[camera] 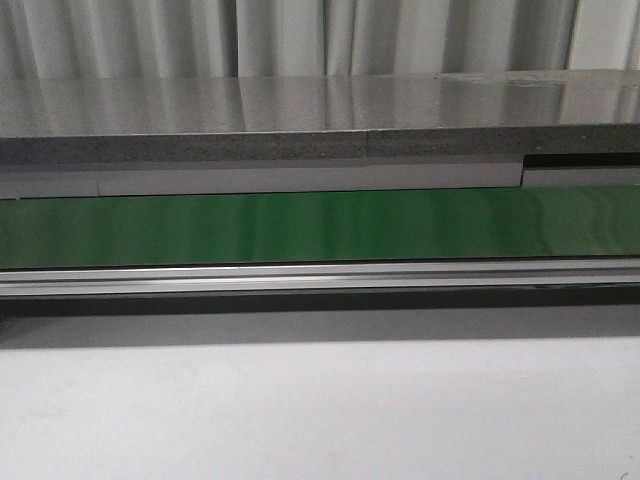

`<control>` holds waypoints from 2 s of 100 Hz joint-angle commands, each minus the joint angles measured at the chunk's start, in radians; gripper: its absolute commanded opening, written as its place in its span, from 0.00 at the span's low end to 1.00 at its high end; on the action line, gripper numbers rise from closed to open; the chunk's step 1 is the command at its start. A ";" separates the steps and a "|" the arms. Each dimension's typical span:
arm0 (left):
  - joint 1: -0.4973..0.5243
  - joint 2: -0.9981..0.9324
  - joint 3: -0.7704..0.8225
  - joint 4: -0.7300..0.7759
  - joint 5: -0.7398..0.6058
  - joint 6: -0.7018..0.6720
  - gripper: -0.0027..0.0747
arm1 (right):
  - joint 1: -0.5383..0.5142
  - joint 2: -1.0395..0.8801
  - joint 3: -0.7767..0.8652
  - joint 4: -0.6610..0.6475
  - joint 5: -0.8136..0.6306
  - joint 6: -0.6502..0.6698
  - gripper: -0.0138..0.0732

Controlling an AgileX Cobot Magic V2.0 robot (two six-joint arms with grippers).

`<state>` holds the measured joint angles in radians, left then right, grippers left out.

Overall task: Move button from left to right
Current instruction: 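Lower the left gripper over the yellow-capped button in the blue tray, then close the left gripper on the button body and lift it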

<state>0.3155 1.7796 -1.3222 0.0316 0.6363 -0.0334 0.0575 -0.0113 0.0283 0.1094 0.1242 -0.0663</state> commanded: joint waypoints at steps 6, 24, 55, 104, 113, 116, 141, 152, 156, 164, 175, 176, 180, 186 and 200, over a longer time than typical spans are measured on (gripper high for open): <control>0.000 0.015 -0.049 -0.008 -0.030 -0.012 0.86 | 0.001 -0.020 -0.016 -0.008 -0.085 -0.005 0.08; 0.000 0.068 -0.049 -0.003 -0.032 -0.012 0.86 | 0.001 -0.020 -0.016 -0.008 -0.085 -0.005 0.08; 0.000 0.124 -0.049 -0.006 -0.039 -0.012 0.86 | 0.001 -0.020 -0.016 -0.008 -0.085 -0.005 0.08; 0.000 0.193 -0.049 -0.010 -0.017 -0.012 0.86 | 0.001 -0.020 -0.016 -0.008 -0.085 -0.005 0.08; 0.000 0.204 -0.047 -0.010 -0.015 -0.012 0.86 | 0.001 -0.020 -0.016 -0.008 -0.085 -0.005 0.08; 0.000 0.209 -0.047 -0.010 -0.013 -0.012 0.86 | 0.001 -0.020 -0.016 -0.008 -0.085 -0.005 0.08; 0.000 0.215 -0.044 -0.014 -0.007 -0.012 0.78 | 0.001 -0.020 -0.016 -0.008 -0.085 -0.005 0.08; 0.000 0.215 -0.044 -0.014 -0.002 -0.012 0.58 | 0.001 -0.020 -0.016 -0.008 -0.085 -0.005 0.08; 0.000 0.215 -0.044 -0.014 0.001 -0.012 0.50 | 0.001 -0.020 -0.016 -0.008 -0.085 -0.005 0.08; 0.000 0.215 -0.044 -0.014 0.003 -0.012 0.35 | 0.001 -0.020 -0.016 -0.008 -0.085 -0.005 0.08; 0.000 0.215 -0.044 -0.014 0.005 -0.012 0.21 | 0.001 -0.020 -0.016 -0.008 -0.085 -0.005 0.08; 0.000 0.215 -0.044 -0.014 0.005 -0.012 0.19 | 0.001 -0.020 -0.016 -0.008 -0.085 -0.005 0.08; 0.000 0.215 -0.046 -0.014 0.005 -0.012 0.16 | 0.001 -0.020 -0.016 -0.008 -0.085 -0.005 0.08; 0.000 0.215 -0.047 -0.014 0.007 -0.012 0.11 | 0.001 -0.020 -0.016 -0.008 -0.085 -0.005 0.08; 0.000 0.196 -0.059 -0.014 0.014 -0.012 0.06 | 0.001 -0.020 -0.016 -0.008 -0.085 -0.005 0.08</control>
<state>0.3192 2.0424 -1.3479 0.0211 0.6633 -0.0457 0.0575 -0.0113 0.0283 0.1094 0.1242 -0.0663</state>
